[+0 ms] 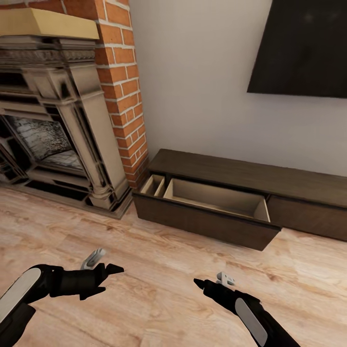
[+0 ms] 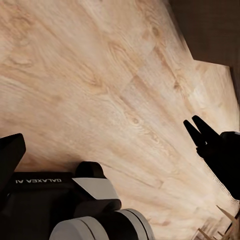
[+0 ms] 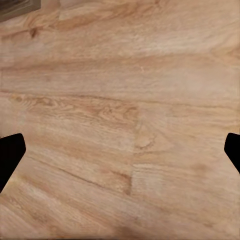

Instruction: Place each of the two pumpkins and all three candles from the living room inside a cabinet in the living room (use any cabinet), then make sure every cabinet is closed, and position the cauldron so it is next to a table in the living room.

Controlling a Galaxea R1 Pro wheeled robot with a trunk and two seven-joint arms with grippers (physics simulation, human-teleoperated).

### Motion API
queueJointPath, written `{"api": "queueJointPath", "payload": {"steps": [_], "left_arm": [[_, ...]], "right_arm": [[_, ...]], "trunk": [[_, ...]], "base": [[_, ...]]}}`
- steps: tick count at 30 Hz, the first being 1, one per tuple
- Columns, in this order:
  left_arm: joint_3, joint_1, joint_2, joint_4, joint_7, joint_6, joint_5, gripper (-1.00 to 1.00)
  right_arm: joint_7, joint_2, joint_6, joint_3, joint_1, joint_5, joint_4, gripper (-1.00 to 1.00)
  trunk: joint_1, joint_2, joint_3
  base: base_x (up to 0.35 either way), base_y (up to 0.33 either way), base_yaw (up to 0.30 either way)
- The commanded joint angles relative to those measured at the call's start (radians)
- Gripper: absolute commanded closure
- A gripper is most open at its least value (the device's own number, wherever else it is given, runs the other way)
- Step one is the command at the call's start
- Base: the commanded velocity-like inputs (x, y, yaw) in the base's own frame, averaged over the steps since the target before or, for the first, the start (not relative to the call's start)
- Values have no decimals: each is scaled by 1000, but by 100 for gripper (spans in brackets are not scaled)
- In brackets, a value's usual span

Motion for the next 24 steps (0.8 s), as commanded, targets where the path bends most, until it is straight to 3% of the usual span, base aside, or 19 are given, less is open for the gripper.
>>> {"api": "queueJointPath", "payload": {"steps": [1, 5, 12, 24], "left_arm": [[-1, -1, 1, 0, 10, -1, 10, -100], [0, -1, 0, 0, 8, -1, 10, -100], [0, -1, 1, 0, 5, -1, 10, -100], [-8, -1, -2, 13, 12, -9, 7, -100]], "right_arm": [[-1, -1, 2, 2, 0, -4, -1, -100], [-4, -1, 2, 6, 0, -3, -1, -100], [-6, -1, -55, 24, 0, 78, 1, -100], [-7, -1, -68, 40, 0, 113, 1, -100]], "trunk": [[0, 0, -1], [0, 0, -1], [0, 0, -1], [0, 0, -1]], "base": [[0, 0, 276], [0, 0, 276], [61, 0, 276], [57, 0, 277]]}}
